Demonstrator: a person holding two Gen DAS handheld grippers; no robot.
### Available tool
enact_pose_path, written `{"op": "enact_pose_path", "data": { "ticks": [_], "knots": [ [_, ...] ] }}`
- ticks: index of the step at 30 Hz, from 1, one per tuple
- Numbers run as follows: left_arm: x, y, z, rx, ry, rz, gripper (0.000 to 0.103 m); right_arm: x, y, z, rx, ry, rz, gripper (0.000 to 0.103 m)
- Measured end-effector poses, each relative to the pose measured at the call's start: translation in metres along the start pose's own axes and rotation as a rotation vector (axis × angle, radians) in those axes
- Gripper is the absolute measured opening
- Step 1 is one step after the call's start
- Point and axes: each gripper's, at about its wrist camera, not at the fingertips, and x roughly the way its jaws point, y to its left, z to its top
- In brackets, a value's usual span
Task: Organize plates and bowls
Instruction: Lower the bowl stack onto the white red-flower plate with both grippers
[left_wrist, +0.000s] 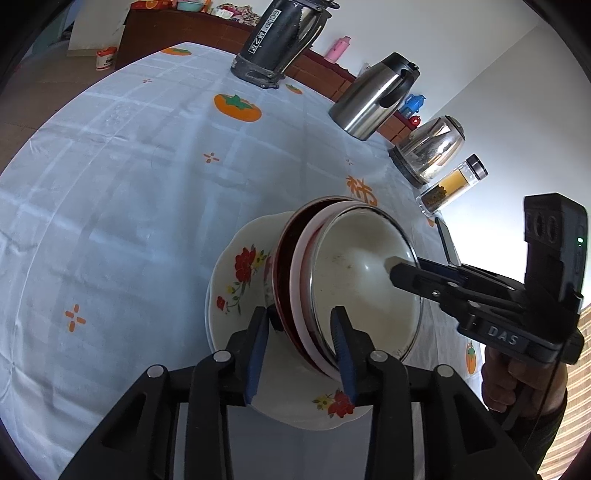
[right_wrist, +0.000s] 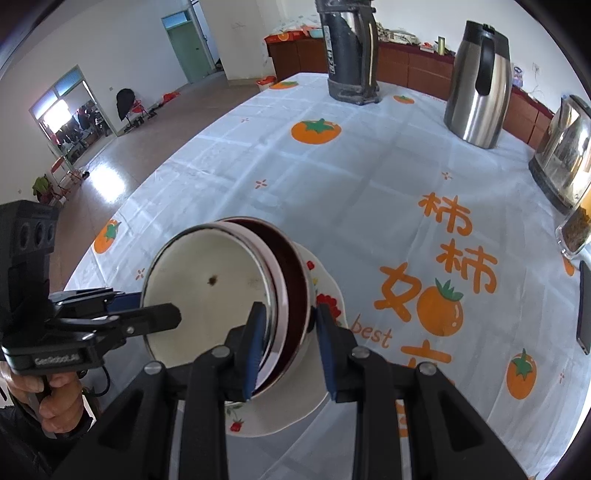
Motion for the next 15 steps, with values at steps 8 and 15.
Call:
{"op": "enact_pose_path", "data": {
  "ticks": [8,15],
  "knots": [
    [0.005,0.006,0.008,-0.022,0.009,-0.042,0.041,0.010,-0.003,0.008,-0.017,0.034,-0.007,0.028],
    [0.006,0.016,0.011,-0.027,0.004,-0.064,0.041,0.010,0.007,0.010,-0.067,0.049,-0.009,0.028]
  ]
}}
